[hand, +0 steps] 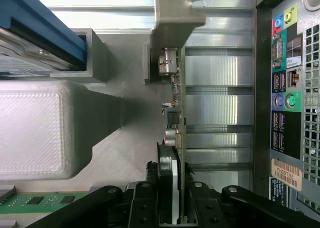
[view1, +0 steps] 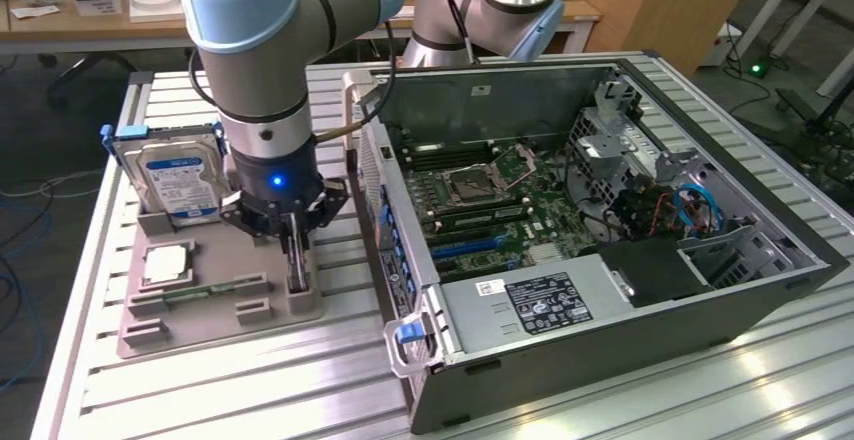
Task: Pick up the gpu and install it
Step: 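Pick up the gpu and move the gpu toward the slot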
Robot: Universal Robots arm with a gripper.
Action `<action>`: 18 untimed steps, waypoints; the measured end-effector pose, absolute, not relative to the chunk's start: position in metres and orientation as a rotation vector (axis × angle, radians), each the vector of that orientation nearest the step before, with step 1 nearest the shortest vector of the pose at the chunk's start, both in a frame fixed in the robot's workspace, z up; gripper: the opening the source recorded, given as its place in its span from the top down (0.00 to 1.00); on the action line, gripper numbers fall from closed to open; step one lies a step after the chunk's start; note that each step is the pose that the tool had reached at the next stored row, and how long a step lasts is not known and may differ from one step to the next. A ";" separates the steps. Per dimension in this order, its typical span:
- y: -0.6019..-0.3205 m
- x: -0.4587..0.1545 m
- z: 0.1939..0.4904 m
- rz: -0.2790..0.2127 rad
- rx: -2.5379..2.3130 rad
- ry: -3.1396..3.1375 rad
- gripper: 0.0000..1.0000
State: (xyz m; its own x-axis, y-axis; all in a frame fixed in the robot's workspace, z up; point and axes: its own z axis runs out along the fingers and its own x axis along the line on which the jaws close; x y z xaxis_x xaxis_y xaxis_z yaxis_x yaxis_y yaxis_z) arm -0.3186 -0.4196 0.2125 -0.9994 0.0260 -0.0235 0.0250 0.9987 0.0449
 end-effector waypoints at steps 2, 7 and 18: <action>-0.420 -0.319 0.213 0.070 0.040 3.116 0.72; -0.420 -0.319 0.213 0.070 0.040 3.116 0.72; -0.420 -0.319 0.213 0.070 0.040 3.116 0.72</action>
State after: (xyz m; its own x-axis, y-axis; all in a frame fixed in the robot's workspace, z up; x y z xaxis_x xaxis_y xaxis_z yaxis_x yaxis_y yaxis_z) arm -0.3187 -0.4196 0.2129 -0.9994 0.0260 -0.0239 0.0249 0.9987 0.0455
